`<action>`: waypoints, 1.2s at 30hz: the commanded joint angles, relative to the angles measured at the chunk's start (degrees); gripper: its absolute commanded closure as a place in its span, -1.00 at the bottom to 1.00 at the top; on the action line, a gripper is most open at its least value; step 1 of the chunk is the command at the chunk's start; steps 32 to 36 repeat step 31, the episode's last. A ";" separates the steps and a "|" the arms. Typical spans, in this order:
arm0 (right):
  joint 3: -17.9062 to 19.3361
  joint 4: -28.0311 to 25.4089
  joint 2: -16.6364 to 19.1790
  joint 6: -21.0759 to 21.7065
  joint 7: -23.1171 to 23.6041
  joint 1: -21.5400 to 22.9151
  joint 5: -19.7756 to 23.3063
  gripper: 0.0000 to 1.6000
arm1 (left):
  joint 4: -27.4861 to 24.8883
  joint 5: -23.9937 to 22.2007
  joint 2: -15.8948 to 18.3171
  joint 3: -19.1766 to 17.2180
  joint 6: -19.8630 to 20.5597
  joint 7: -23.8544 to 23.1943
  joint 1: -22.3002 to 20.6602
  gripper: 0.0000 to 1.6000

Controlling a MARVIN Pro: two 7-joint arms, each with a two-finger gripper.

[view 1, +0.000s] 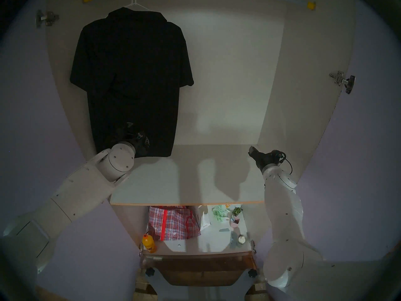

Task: Move and arrange clothes and pants in the wardrobe

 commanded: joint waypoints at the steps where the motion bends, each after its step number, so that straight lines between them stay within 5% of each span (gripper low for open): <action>1: -0.21 -1.52 0.08 -0.15 0.24 1.38 0.21 -1.00 | -0.97 -0.27 -0.72 -0.95 0.88 0.50 -1.64 -1.00; 7: -0.21 -1.55 0.07 -0.13 0.24 1.37 0.21 -1.00 | -1.10 -0.30 -0.66 -0.60 2.22 0.53 -1.39 -1.00; 13: -0.21 -1.58 0.06 -0.11 0.23 1.35 0.22 -1.00 | -0.33 -0.03 -2.35 -1.44 2.96 8.27 1.23 -1.00; 18: -0.21 -1.60 0.06 -0.10 0.23 1.35 0.22 -1.00 | 0.59 -2.45 -3.28 -1.40 4.60 7.90 2.79 -1.00; 24: -0.21 -1.55 0.07 -0.13 0.23 1.36 0.22 -1.00 | 3.11 -7.09 -3.45 -1.16 2.49 0.05 2.28 -1.00; 36: -0.21 -1.52 0.08 -0.15 0.23 1.37 0.21 -1.00 | 4.60 -4.16 -4.92 -0.55 1.02 3.21 2.35 -1.00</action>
